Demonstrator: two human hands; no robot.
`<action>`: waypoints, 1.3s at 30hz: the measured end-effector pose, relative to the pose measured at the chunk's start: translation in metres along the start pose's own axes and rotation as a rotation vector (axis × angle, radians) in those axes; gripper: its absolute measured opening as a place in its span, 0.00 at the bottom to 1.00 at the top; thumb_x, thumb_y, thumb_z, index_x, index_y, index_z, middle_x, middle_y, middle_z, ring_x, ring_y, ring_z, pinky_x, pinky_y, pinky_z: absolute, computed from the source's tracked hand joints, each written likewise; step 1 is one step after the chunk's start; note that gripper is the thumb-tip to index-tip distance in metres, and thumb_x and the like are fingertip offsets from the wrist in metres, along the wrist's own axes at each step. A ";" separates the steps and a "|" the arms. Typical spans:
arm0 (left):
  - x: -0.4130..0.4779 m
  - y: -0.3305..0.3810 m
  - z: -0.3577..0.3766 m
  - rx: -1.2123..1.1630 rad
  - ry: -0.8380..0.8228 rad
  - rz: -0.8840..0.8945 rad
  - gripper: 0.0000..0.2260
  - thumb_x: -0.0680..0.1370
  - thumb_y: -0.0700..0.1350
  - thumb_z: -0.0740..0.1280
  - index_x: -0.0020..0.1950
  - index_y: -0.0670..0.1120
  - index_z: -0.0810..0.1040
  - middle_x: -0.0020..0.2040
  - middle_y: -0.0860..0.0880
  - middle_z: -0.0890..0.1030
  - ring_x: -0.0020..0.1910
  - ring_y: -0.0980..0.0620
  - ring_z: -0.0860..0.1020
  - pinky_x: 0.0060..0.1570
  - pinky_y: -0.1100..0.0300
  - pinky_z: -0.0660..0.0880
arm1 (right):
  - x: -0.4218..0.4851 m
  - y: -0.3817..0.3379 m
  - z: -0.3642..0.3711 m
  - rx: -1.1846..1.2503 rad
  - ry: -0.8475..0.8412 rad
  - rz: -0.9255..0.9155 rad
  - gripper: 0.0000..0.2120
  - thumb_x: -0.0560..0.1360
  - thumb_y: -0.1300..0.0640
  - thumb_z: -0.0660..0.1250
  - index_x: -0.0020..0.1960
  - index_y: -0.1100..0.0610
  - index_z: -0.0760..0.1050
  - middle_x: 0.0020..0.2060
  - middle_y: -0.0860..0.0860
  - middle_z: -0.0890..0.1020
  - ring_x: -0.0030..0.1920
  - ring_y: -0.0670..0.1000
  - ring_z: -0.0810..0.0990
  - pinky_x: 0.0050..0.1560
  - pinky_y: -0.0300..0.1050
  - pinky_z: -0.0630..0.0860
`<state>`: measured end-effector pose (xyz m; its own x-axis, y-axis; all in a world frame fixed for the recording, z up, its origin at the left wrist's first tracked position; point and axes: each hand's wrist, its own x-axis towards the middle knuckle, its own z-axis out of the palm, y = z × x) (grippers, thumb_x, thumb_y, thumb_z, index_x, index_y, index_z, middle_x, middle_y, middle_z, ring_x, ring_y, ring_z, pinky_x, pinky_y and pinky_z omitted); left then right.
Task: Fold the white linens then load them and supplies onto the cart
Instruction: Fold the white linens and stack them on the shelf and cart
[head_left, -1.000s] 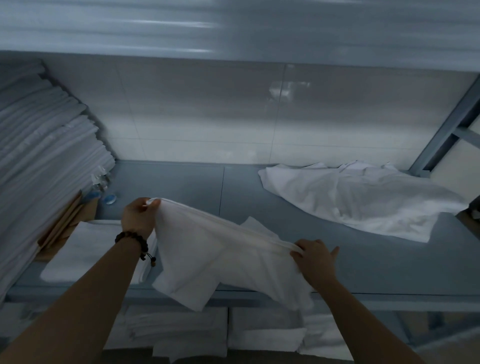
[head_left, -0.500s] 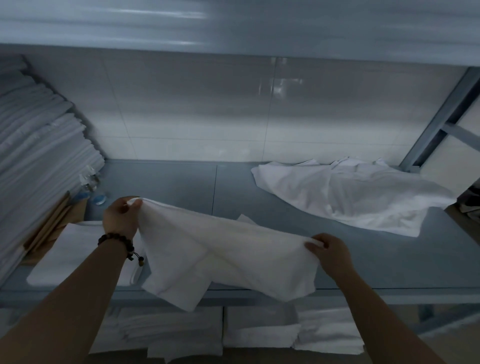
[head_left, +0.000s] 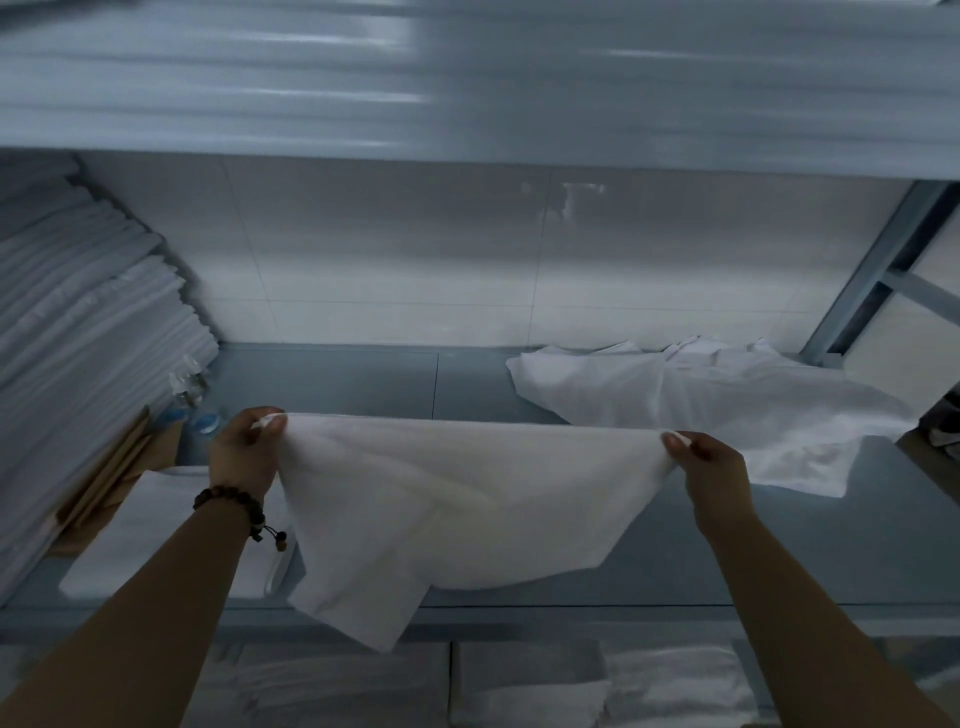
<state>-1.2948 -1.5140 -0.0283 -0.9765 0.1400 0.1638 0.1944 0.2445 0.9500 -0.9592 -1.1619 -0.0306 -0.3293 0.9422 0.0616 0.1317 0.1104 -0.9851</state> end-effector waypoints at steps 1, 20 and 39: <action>0.000 0.003 -0.003 0.016 -0.017 0.017 0.04 0.79 0.39 0.64 0.50 0.40 0.79 0.41 0.46 0.77 0.45 0.48 0.73 0.46 0.57 0.70 | 0.003 -0.002 -0.002 0.019 -0.002 -0.005 0.03 0.74 0.62 0.69 0.47 0.60 0.81 0.30 0.51 0.77 0.24 0.41 0.67 0.28 0.36 0.65; 0.012 0.043 -0.001 -0.195 -0.237 0.123 0.06 0.79 0.35 0.64 0.53 0.39 0.78 0.44 0.50 0.80 0.43 0.56 0.77 0.43 0.70 0.76 | 0.043 -0.040 -0.032 0.205 -0.047 -0.076 0.07 0.73 0.59 0.72 0.39 0.50 0.84 0.35 0.45 0.82 0.43 0.50 0.75 0.51 0.48 0.70; 0.006 0.006 0.067 -0.046 -0.146 -0.117 0.08 0.76 0.34 0.67 0.54 0.34 0.80 0.44 0.41 0.80 0.43 0.47 0.76 0.45 0.57 0.72 | 0.058 -0.007 -0.017 0.022 0.174 0.070 0.09 0.71 0.63 0.74 0.49 0.66 0.80 0.48 0.56 0.82 0.42 0.50 0.78 0.44 0.35 0.73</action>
<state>-1.2935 -1.4478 -0.0394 -0.9677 0.2518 0.0148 0.0731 0.2237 0.9719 -0.9631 -1.1023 -0.0173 -0.1528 0.9881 0.0173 0.1274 0.0371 -0.9912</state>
